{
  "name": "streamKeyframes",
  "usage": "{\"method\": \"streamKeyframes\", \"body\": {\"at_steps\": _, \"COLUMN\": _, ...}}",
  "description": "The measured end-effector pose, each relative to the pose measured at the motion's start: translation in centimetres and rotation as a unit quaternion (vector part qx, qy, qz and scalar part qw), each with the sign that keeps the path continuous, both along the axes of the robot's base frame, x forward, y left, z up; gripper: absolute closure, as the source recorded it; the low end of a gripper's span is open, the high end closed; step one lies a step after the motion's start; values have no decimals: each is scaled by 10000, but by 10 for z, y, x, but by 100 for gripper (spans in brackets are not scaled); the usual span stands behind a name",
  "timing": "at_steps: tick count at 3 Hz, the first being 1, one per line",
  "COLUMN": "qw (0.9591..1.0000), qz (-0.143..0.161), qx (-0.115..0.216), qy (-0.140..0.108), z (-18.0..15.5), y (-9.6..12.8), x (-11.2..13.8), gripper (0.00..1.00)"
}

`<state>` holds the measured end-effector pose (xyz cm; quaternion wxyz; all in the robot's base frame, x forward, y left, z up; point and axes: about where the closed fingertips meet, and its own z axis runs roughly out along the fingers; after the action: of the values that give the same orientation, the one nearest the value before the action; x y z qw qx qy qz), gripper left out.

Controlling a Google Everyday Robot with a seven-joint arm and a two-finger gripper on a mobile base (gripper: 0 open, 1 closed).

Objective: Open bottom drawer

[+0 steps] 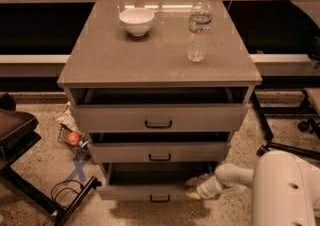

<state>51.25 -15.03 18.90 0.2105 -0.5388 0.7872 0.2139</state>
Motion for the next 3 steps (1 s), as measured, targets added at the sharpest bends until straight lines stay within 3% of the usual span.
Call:
{"method": "streamKeyframes", "body": {"at_steps": 2, "qw": 10000, "qz": -30, "qx": -24, "qy": 35, "z": 2, "y": -2, "x": -4, "gripper": 100}}
{"method": "streamKeyframes", "body": {"at_steps": 3, "qw": 9994, "qz": -136, "qx": -153, "qy": 283, "z": -1, "y": -12, "x": -25, "gripper": 100}}
